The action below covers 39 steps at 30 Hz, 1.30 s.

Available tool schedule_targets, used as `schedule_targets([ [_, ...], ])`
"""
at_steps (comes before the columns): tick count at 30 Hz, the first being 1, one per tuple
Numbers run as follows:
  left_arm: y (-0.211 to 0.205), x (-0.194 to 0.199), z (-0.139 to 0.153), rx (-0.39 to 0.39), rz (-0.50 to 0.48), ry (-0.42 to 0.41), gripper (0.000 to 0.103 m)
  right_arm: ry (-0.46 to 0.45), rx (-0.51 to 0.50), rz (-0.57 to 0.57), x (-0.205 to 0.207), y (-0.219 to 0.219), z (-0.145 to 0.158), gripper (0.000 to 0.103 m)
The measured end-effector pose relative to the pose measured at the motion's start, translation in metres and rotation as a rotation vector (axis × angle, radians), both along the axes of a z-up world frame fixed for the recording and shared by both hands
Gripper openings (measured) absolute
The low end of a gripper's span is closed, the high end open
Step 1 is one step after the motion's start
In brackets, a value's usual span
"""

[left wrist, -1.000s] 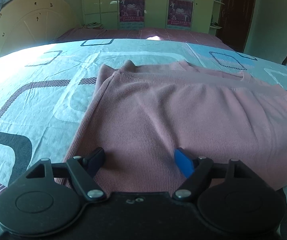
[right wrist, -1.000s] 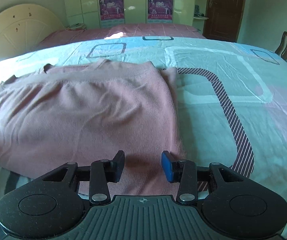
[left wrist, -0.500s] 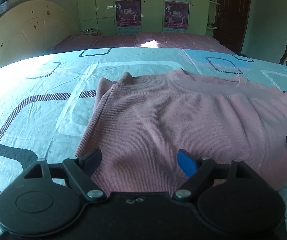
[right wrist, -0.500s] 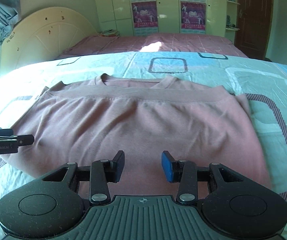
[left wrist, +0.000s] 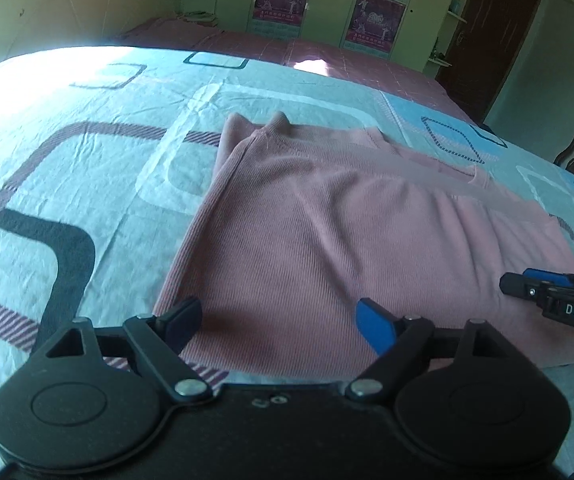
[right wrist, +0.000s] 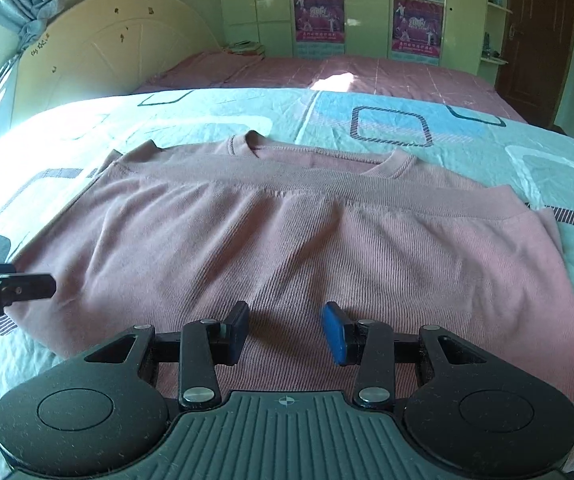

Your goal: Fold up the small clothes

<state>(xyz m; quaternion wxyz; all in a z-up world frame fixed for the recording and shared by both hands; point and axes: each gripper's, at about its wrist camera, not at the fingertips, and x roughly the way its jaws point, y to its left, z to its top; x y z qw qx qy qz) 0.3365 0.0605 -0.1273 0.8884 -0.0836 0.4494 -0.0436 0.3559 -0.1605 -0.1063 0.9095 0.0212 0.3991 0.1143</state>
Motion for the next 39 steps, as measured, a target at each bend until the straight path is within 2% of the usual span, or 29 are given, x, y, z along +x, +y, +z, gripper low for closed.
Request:
schedule_targets([
  [4,0.020,-0.027,-0.004,-0.155,0.081,0.051,0.084,-0.033,0.004,0.023,0.000,0.009,0.010,0.043],
  [6,0.029,-0.038,-0.011,-0.245,0.134,0.085,0.084,-0.054,0.006,0.022,-0.001,0.013,0.013,0.071],
  [9,0.036,-0.046,-0.022,-0.360,0.185,0.109,0.083,-0.070,0.012,0.016,-0.002,0.015,0.014,0.071],
  [13,0.041,-0.038,-0.034,-0.479,0.227,0.064,0.081,-0.062,0.024,0.011,0.001,0.016,0.011,0.071],
  [18,0.044,-0.011,-0.045,-0.587,0.296,-0.016,0.081,-0.056,0.021,-0.005,0.006,0.014,0.006,0.071],
  [20,0.044,-0.001,-0.049,-0.615,0.312,-0.048,0.079,-0.060,0.010,-0.011,0.010,0.014,0.005,0.071],
  [22,0.044,0.012,-0.054,-0.634,0.336,-0.080,0.066,-0.064,-0.003,-0.026,0.016,0.012,0.004,0.071],
  [23,0.045,0.015,-0.056,-0.646,0.348,-0.091,0.064,-0.066,-0.001,-0.034,0.018,0.012,0.004,0.071],
  [25,0.045,0.025,-0.060,-0.656,0.357,-0.105,0.045,-0.072,0.001,-0.051,0.024,0.012,0.003,0.071],
  [26,0.045,0.029,-0.063,-0.656,0.361,-0.105,0.039,-0.073,-0.006,-0.054,0.026,0.014,0.002,0.071],
  [28,0.048,0.034,-0.070,-0.654,0.374,-0.102,0.016,-0.059,-0.052,-0.064,0.030,0.019,-0.007,0.070],
  [29,0.051,0.035,-0.073,-0.664,0.381,-0.098,0.016,-0.026,-0.077,-0.055,0.034,0.023,-0.016,0.062],
  [30,0.053,0.036,-0.075,-0.683,0.387,-0.097,0.015,0.018,-0.085,-0.041,0.037,0.024,-0.026,0.060],
  [33,0.054,0.036,-0.073,-0.684,0.372,-0.096,0.014,0.016,-0.071,-0.059,0.037,0.021,-0.025,0.060],
  [36,0.055,0.036,-0.073,-0.694,0.364,-0.097,0.014,-0.034,-0.085,-0.089,0.029,0.018,-0.017,0.060],
  [39,0.055,0.038,-0.072,-0.690,0.359,-0.105,0.013,0.000,-0.100,-0.073,0.030,0.015,-0.030,0.060],
])
